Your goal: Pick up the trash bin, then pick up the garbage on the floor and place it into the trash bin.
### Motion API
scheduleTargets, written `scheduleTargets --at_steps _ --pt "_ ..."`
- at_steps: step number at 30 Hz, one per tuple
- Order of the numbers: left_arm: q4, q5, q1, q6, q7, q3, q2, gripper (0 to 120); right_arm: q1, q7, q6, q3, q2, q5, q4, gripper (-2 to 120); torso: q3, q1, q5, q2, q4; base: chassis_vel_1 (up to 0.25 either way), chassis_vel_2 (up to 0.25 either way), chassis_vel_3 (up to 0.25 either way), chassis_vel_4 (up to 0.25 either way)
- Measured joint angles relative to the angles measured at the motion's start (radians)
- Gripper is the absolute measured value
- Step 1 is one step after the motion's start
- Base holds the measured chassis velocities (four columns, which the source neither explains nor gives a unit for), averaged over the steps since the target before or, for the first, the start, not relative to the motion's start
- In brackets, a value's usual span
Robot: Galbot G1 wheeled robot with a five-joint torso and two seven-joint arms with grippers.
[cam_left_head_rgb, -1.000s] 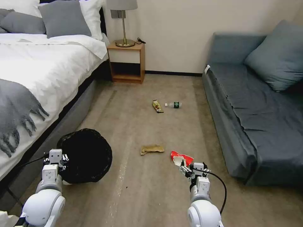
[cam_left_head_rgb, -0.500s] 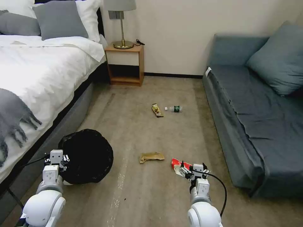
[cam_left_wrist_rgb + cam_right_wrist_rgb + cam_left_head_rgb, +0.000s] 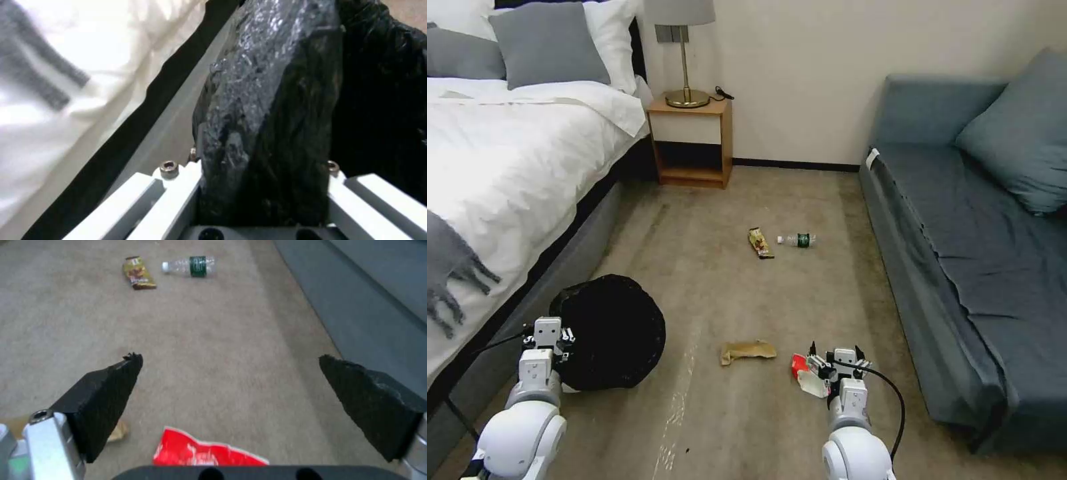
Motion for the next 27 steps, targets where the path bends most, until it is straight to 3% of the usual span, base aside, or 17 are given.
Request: scheduleTargets --at_steps 16,27 --pt "0.029 0.002 -0.032 0.003 0.002 0.010 -0.003 4 0.028 -0.016 0.041 -0.011 -0.009 0.002 -0.042 100 0.000 0.000 0.0000 0.000 0.0001 -0.107 0.106 0.098 -0.102" --pt "0.050 -0.001 -0.049 0.005 0.004 0.012 -0.002 4 0.056 -0.029 0.020 -0.022 -0.031 -0.007 -0.060 100 0.000 0.000 0.0002 0.000 0.0002 -0.016 0.014 0.017 -0.022"
